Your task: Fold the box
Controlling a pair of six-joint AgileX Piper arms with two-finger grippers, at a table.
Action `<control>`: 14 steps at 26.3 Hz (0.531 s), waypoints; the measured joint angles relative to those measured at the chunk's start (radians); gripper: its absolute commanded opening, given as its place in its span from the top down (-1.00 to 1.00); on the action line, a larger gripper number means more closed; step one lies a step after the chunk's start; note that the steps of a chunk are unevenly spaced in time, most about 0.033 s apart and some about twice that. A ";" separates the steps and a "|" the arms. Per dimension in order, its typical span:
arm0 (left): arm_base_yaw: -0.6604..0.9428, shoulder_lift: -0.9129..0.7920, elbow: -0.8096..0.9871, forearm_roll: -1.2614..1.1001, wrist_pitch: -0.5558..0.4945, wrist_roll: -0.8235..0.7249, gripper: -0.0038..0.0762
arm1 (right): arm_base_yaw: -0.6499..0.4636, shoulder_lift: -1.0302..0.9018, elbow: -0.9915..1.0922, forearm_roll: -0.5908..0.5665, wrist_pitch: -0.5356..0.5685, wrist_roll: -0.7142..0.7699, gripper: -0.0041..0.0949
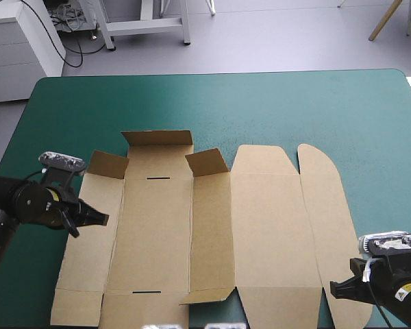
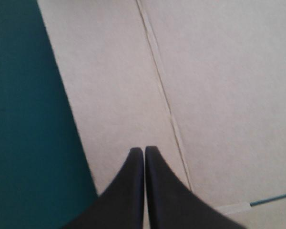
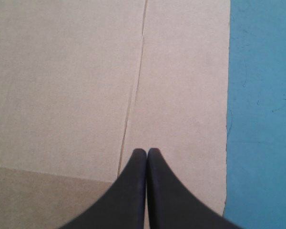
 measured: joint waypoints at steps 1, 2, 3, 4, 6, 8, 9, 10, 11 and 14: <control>0.007 0.021 -0.025 0.015 0.001 -0.005 0.93 | 0.007 0.000 0.000 0.000 0.000 0.000 0.96; 0.026 0.041 -0.063 0.024 0.005 -0.014 0.93 | 0.013 0.000 0.000 0.000 0.000 0.000 0.96; 0.054 0.058 -0.093 0.023 0.009 -0.014 0.93 | 0.020 0.000 0.000 -0.002 0.000 0.000 0.96; 0.083 0.072 -0.115 0.015 0.011 -0.014 0.93 | 0.026 0.000 0.000 -0.006 -0.001 0.000 0.96; 0.174 0.090 -0.154 -0.032 0.012 -0.007 0.93 | 0.037 0.000 0.000 -0.016 -0.007 0.000 0.96; 0.282 0.095 -0.166 -0.091 0.014 0.021 0.93 | 0.050 0.000 0.001 -0.026 -0.016 0.000 0.96; 0.327 0.096 -0.167 -0.121 0.017 0.041 0.93 | 0.057 0.000 0.004 -0.032 -0.023 0.000 0.96; 0.386 0.096 -0.167 -0.147 0.020 0.057 0.93 | 0.063 0.000 0.009 -0.036 -0.033 0.000 0.96; 0.444 0.096 -0.167 -0.165 0.021 0.072 0.93 | 0.069 0.000 0.015 -0.039 -0.042 0.000 0.96; 0.690 0.096 -0.147 -0.250 0.027 0.139 0.93 | 0.092 0.000 0.034 -0.044 -0.073 0.000 0.96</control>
